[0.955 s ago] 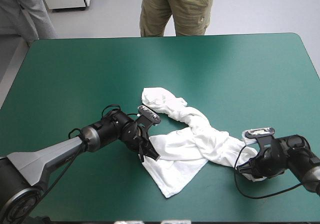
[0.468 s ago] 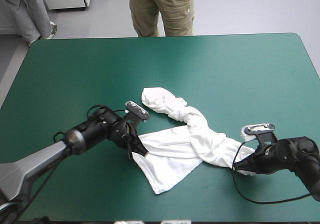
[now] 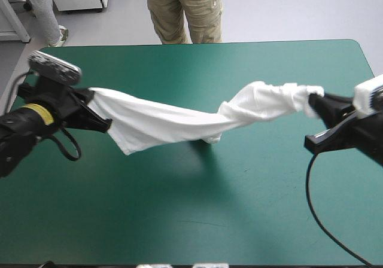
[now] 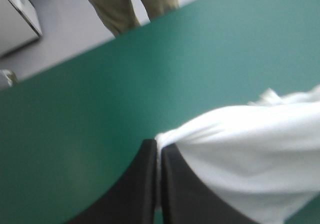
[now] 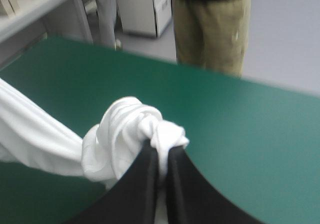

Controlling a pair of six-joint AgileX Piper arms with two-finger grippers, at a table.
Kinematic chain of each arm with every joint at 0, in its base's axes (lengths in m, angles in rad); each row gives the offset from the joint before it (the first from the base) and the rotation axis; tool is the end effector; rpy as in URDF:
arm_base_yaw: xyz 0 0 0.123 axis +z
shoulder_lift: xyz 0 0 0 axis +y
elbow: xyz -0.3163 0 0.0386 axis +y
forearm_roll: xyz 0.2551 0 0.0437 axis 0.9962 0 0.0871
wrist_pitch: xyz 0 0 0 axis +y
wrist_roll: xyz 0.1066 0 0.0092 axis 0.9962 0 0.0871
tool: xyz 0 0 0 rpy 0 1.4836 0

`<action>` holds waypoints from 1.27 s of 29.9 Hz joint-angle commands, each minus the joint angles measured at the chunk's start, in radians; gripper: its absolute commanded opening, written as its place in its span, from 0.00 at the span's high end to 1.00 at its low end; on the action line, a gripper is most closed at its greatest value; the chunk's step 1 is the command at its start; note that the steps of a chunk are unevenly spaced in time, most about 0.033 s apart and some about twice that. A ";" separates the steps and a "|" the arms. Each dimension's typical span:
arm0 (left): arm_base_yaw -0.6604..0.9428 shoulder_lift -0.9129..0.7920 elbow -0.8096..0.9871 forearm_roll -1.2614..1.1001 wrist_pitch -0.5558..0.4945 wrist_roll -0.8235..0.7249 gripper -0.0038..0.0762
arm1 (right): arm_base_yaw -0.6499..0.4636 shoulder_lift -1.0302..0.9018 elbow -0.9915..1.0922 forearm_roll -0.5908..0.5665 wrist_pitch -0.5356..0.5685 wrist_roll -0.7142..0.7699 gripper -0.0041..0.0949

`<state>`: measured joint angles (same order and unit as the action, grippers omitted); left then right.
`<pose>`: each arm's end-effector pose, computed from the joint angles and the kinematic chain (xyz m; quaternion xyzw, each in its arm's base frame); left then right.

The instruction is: Fold the cloth

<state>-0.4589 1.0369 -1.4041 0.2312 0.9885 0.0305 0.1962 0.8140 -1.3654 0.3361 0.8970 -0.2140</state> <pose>0.1755 -0.0639 0.4949 0.2162 0.8354 0.0079 0.5054 0.0985 0.0477 0.5266 -0.1562 0.7654 0.1619 0.6030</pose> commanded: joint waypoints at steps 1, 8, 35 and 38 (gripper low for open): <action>0.002 -0.022 -0.232 0.086 -0.035 0.007 0.96 | -0.006 0.030 -0.241 0.022 -0.088 -0.049 0.98; 0.002 -0.003 -0.636 0.092 -0.033 0.079 0.96 | -0.006 0.080 -0.544 0.026 -0.057 -0.084 0.98; 0.002 0.324 -0.447 0.066 0.126 0.088 0.96 | -0.006 0.293 -0.178 -0.288 -0.112 0.023 0.98; 0.002 0.439 -0.376 0.095 -0.018 0.058 0.96 | -0.006 0.382 -0.136 -0.281 -0.203 0.023 0.98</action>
<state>-0.4576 1.4122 -1.8122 0.2849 1.1576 0.1237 0.1962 1.1496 -1.5144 0.0495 0.8757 -0.1945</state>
